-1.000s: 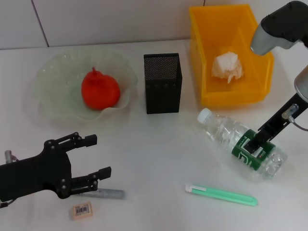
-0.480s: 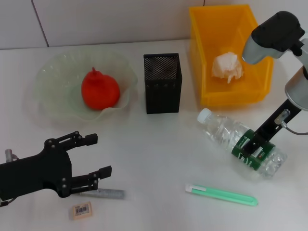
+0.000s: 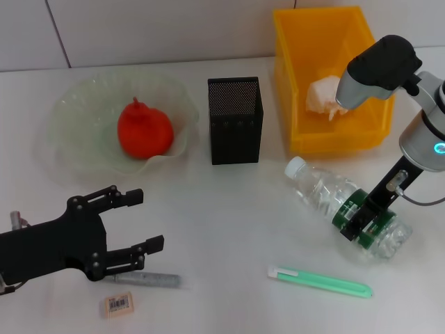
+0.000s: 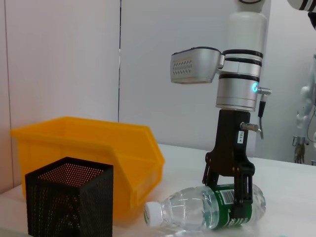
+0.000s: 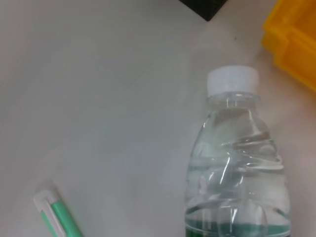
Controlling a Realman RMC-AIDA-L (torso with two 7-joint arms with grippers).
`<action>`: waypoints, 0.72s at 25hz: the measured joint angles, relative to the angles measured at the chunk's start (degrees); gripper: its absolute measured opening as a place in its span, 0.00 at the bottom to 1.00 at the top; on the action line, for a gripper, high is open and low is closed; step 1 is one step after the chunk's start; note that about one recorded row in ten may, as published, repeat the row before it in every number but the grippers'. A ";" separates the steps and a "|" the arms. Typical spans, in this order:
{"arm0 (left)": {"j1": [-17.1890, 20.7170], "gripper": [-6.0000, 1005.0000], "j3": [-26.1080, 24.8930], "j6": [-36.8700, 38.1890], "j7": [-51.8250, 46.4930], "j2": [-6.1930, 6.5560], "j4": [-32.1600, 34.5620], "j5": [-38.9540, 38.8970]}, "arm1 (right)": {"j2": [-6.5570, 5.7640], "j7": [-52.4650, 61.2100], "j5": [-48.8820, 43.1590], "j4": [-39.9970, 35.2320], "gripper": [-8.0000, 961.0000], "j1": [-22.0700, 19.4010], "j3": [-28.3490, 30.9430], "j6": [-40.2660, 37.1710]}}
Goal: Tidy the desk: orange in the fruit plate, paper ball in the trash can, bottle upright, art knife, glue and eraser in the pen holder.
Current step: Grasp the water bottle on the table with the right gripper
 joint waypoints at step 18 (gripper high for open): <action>-0.30 0.81 -0.02 -0.40 0.00 -0.01 -0.04 0.00 | 0.07 0.28 -0.02 3.21 0.87 0.89 -0.84 1.62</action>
